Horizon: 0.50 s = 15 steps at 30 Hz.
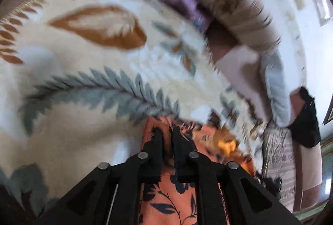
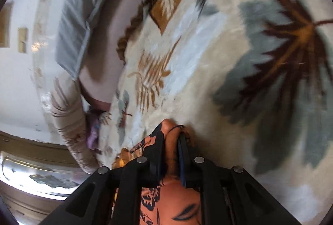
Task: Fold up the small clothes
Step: 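Fold the hem up toward the neckline with both tools and release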
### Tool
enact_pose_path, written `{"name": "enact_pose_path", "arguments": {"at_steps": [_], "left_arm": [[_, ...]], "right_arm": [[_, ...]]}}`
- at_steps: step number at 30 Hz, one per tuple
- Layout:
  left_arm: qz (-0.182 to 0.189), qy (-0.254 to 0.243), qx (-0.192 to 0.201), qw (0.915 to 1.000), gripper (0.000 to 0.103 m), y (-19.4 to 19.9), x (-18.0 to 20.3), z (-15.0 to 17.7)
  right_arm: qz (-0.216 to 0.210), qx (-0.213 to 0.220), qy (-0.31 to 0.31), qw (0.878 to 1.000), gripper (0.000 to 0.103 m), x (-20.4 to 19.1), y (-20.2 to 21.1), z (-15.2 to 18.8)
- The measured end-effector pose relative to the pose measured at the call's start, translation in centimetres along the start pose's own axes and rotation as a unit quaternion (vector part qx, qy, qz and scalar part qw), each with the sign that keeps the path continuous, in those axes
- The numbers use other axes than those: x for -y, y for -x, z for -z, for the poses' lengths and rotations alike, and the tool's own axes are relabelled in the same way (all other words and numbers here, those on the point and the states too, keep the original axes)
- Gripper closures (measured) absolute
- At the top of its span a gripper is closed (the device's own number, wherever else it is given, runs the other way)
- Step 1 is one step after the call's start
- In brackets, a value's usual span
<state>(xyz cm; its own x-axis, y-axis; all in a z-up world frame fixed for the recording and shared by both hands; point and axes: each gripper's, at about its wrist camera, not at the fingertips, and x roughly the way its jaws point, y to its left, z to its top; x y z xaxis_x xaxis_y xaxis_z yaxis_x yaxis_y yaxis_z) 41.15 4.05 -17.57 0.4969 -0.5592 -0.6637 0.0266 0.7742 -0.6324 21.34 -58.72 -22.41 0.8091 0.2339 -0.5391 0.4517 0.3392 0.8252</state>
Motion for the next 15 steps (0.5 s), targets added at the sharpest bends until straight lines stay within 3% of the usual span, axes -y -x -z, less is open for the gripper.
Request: {"name": "enact_pose_path", "arguments": {"at_steps": [1,3,5,8,11,15], "left_arm": [[-0.013,0.004,0.040,0.9991,0.061,1.7,0.0,0.3],[-0.047,0.010,0.101,0.9937,0.036,4.2,0.2,1.1],[-0.091,-0.023,0.133,0.9866,0.036,6.1,1.7,2.6],[-0.083,-0.101,0.089,0.9873,0.036,6.0,4.8,5.4],[-0.079,-0.171,0.026,0.9817,0.036,3.8,7.6,9.0],[-0.079,-0.243,-0.046,0.9657,0.036,0.9,9.6,12.8]], "right_arm": [[0.001,0.022,-0.004,1.000,0.048,0.3,1.3,0.1],[-0.006,0.074,-0.020,0.997,0.012,0.5,4.0,0.7],[0.011,0.093,0.019,0.995,0.013,-1.1,5.4,1.7],[0.063,0.030,0.147,0.987,0.014,-6.7,3.8,5.7],[0.091,-0.046,0.258,0.961,0.016,-11.6,0.1,11.9],[0.129,-0.131,0.353,0.917,0.037,-15.0,-5.6,19.7]]}}
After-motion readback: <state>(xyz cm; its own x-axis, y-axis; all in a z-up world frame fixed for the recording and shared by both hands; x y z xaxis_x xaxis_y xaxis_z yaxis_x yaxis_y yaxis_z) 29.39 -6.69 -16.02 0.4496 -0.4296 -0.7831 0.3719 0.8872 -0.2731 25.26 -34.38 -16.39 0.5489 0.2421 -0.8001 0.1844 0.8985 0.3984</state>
